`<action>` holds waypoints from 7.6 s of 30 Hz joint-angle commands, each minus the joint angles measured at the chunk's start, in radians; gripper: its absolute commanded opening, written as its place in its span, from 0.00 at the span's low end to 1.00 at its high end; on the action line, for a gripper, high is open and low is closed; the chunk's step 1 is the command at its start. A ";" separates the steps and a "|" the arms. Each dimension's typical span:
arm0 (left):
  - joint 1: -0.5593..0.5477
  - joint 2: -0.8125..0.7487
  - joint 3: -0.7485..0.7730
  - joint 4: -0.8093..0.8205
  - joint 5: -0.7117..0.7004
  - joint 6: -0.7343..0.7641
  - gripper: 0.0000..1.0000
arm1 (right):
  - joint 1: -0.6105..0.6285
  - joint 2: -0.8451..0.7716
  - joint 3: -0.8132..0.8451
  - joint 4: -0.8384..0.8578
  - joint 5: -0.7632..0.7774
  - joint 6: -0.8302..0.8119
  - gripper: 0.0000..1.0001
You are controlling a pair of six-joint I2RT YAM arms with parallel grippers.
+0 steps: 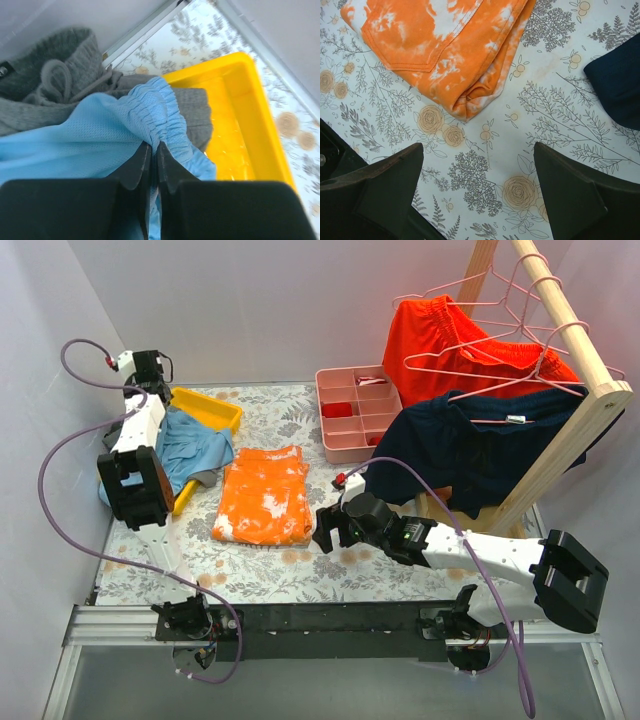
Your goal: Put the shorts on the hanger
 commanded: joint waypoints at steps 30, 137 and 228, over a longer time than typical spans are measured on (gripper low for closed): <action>-0.164 -1.408 -0.974 0.122 1.025 -0.223 0.00 | -0.001 0.027 0.430 -0.119 0.160 -0.165 0.97; -0.402 -0.861 -0.449 0.094 0.919 0.001 0.83 | -0.095 0.272 0.612 -0.373 0.147 -0.233 0.77; -0.856 0.108 0.259 1.473 1.214 -0.002 0.00 | -0.015 -0.318 -0.012 -0.259 0.082 -0.322 0.73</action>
